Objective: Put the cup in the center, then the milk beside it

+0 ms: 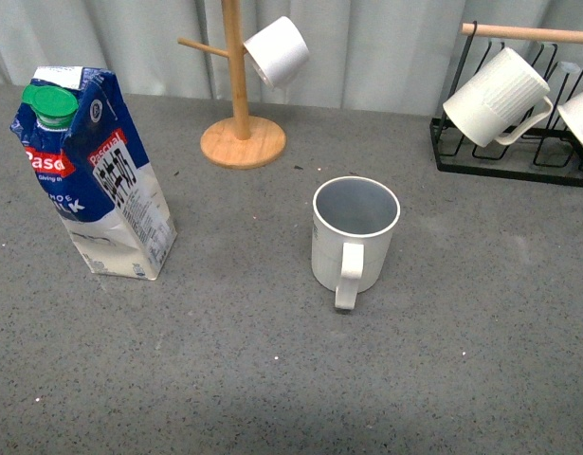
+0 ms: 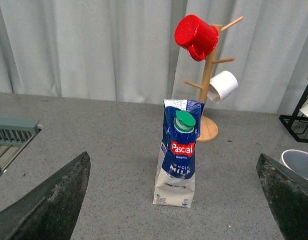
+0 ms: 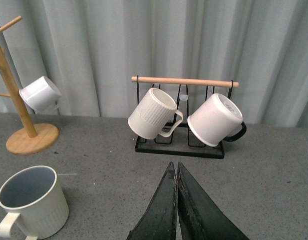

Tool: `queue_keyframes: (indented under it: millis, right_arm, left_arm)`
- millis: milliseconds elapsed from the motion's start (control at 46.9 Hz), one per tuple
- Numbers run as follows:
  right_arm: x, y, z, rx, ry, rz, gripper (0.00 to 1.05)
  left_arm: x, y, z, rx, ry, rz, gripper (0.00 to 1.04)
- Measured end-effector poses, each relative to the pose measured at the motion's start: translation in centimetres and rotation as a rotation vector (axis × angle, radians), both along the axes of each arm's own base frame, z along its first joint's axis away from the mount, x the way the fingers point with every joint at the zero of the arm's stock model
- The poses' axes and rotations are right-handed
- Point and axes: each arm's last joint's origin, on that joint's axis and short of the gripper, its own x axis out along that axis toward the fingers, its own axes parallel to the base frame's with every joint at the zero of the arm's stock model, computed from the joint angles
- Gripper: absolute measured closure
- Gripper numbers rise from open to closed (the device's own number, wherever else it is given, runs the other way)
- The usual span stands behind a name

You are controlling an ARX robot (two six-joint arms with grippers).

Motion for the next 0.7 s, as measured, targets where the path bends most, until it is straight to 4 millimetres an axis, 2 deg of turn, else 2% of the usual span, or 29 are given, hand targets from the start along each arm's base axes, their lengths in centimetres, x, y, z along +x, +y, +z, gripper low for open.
queue_keyframes:
  millis: [256,704]
  right_arm:
    - [-1.3,0.0,0.3,0.000,-0.010,0.000,1.04]
    - [-2.6,0.0,0.5,0.000,-0.019,0.000,1.04]
  left_arm:
    - [0.0,0.0,0.0,0.000,0.000,0.000,0.07]
    - [0.0,0.0,0.0,0.000,0.000,0.000,0.07]
